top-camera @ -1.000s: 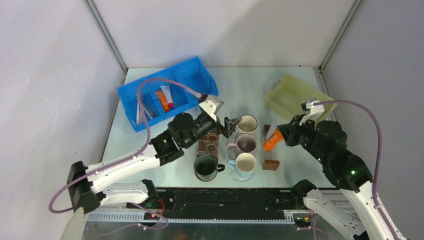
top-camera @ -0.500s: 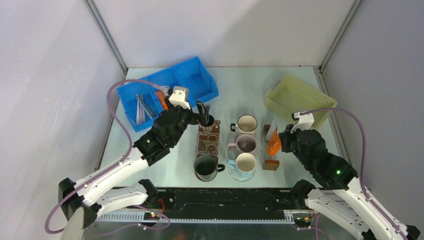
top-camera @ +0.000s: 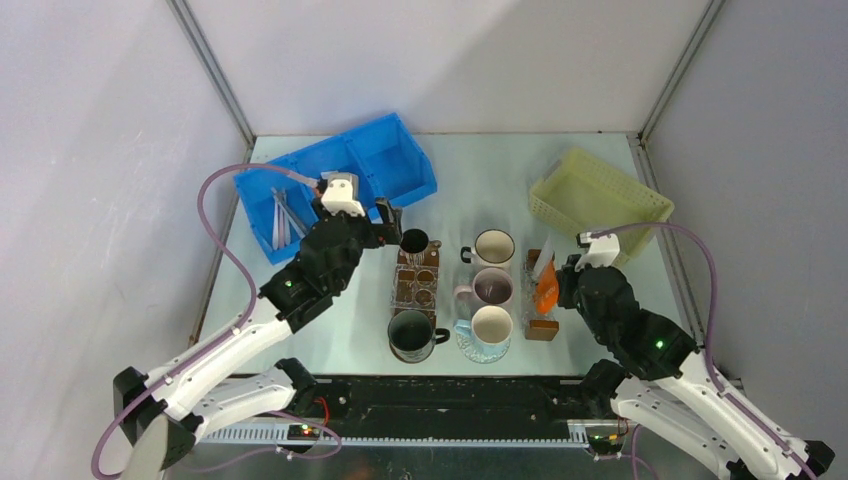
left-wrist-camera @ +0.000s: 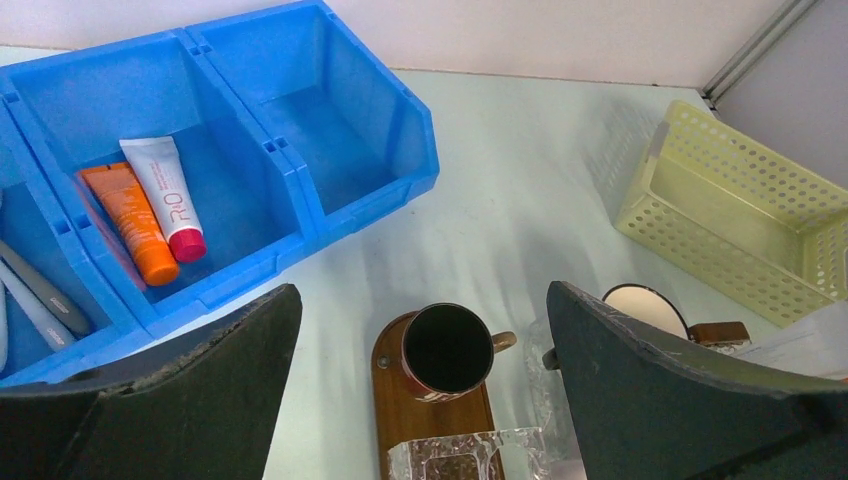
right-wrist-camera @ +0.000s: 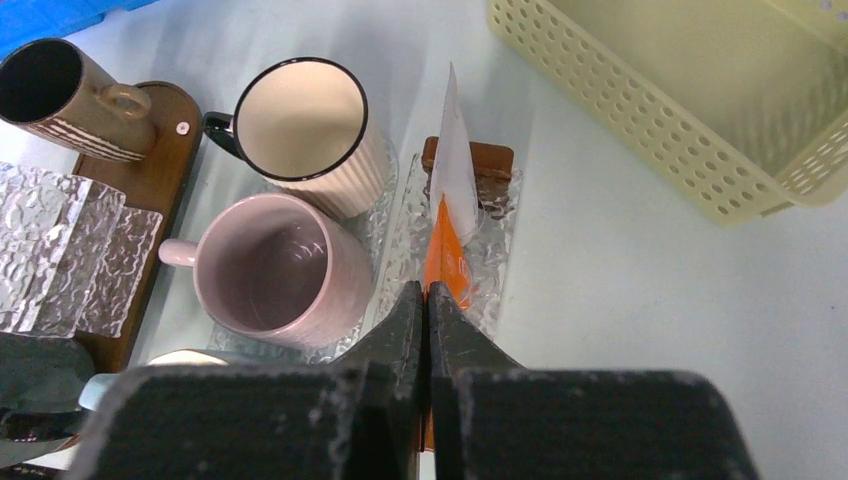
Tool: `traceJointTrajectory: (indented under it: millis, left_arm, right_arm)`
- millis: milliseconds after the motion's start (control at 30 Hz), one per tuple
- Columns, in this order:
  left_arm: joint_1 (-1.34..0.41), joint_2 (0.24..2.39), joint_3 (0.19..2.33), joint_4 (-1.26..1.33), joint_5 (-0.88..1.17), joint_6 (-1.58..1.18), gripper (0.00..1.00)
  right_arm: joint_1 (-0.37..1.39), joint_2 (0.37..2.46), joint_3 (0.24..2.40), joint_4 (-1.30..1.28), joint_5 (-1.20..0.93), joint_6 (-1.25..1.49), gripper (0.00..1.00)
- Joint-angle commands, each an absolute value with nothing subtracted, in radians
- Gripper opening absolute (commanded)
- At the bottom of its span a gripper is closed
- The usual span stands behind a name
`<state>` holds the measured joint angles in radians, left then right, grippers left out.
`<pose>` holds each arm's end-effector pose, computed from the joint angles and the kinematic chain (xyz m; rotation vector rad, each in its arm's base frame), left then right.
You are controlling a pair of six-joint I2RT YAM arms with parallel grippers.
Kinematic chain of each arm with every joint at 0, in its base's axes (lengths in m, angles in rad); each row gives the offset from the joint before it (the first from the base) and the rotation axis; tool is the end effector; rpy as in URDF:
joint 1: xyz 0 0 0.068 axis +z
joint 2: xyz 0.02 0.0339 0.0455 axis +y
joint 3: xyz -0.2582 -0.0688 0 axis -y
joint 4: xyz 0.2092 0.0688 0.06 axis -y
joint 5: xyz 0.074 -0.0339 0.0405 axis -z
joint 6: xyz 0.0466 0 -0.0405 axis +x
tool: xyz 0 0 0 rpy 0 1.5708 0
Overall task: Prepare toiletry sets of a toothbrush and toothpaste on the tray
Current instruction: Place the toothpaste in the toothpaste holder.
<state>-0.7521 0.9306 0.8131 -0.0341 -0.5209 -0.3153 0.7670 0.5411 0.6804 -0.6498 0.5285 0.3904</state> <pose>0.1573 -0.1154 0.3384 -0.0113 1.7142 -0.3467 0.0863 0.0505 0.2791 -0.0624 2.0103 0.1868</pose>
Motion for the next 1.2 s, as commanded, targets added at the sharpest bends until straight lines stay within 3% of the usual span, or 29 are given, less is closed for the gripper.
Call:
traceJointTrajectory:
  millis: [0,667,967,1167]
  left_arm:
    - [-0.742,0.913,0.809,-0.024,-0.548,-0.345,1.0]
    - [-0.72,0.891,0.779,-0.025,-0.605,-0.38,1.0]
    - [-0.711,0.88,0.768,-0.031,-0.628,-0.394,1.0]
    - [-0.702,0.881,0.767,-0.041,-0.633,-0.403,1.0]
  right_arm:
    - [0.777,0.53,0.668,-0.574,0.571,0.416,0.0]
    - [0.833,0.511,0.583,-0.565,0.639,0.463,0.0]
    - [0.863,0.51,0.568,-0.578,0.672,0.499,0.14]
    - [0.873,0.506,0.568,-0.587,0.682,0.499,0.18]
